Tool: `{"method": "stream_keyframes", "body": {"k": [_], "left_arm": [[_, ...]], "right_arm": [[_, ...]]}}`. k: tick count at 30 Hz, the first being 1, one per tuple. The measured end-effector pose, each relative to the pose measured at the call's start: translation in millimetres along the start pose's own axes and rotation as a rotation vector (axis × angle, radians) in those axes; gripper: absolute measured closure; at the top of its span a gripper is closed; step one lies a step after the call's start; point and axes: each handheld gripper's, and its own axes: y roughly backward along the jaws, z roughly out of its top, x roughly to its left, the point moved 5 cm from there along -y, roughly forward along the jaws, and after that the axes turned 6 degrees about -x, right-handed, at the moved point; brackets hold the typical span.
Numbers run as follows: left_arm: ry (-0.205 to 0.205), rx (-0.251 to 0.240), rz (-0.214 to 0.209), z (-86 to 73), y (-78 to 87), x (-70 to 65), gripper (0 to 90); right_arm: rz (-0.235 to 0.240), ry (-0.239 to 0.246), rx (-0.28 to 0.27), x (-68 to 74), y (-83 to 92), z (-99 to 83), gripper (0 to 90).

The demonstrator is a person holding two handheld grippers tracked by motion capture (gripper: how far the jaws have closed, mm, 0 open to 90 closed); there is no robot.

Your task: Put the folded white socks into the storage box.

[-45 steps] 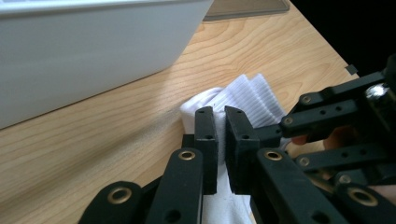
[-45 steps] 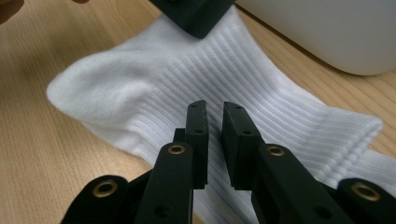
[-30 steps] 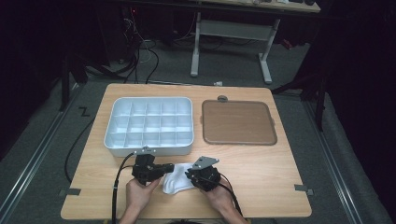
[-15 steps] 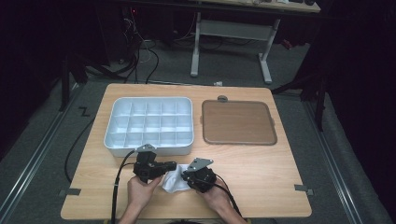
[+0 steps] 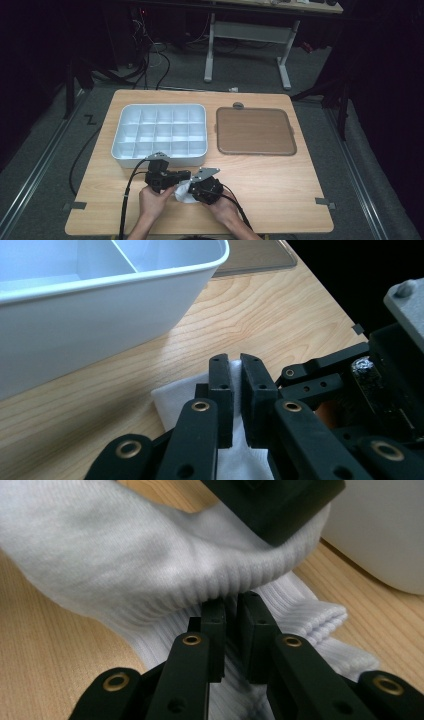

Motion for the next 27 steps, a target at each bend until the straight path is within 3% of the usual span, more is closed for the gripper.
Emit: {"method": "stream_keyframes", "body": {"k": [7, 12, 19, 27], "left_arm": [[-0.002, -0.005, 0.013, 0.3, -1.0, 2.2, 85.3], [-0.003, -0.008, 0.018, 1.0, 0.1, 3.4, 85.4], [-0.001, -0.009, 0.026, 0.0, 0.7, 5.8, 85.4], [0.004, -0.009, 0.028, -0.8, -0.3, 4.7, 85.4]], "right_arm": [[-0.02, 0.012, 0.004, -0.1, 6.0, 2.5, 78.7], [-0.038, -0.012, -0.04, -3.7, 24.9, 7.0, 75.9], [-0.114, -0.045, -0.073, -23.6, 53.9, 7.6, 74.6], [-0.147, -0.097, -0.045, -37.6, 54.9, -8.0, 71.0]]}}
